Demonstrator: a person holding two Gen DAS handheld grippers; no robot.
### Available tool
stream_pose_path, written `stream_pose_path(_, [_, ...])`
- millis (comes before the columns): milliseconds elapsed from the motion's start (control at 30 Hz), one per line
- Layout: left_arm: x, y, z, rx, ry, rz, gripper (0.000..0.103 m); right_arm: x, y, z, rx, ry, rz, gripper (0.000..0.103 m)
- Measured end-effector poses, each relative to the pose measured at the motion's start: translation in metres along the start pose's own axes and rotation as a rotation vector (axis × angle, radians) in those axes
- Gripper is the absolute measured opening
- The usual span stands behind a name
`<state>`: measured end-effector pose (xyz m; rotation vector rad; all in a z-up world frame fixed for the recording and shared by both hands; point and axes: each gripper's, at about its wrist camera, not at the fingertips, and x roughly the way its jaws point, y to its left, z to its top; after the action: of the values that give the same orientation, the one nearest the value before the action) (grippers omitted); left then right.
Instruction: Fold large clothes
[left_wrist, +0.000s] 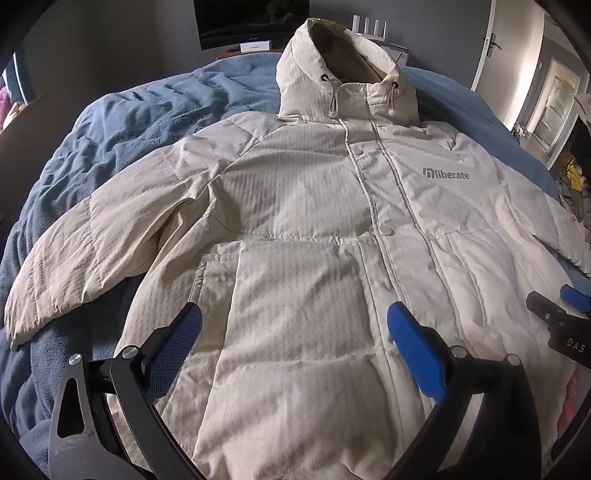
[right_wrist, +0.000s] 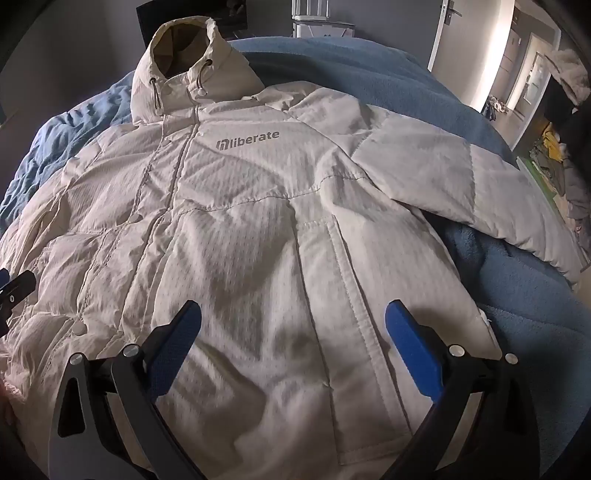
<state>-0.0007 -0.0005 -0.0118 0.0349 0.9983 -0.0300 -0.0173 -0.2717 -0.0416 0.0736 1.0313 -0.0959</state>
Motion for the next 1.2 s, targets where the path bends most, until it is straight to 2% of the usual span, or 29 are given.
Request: stream_pose_path(1200, [0.0020, -0.0021, -0.0017, 0.002, 0.003, -0.004, 0.097, 0.0026, 0.0003, -0.0011, 0.002, 0.002, 0.000, 0.096])
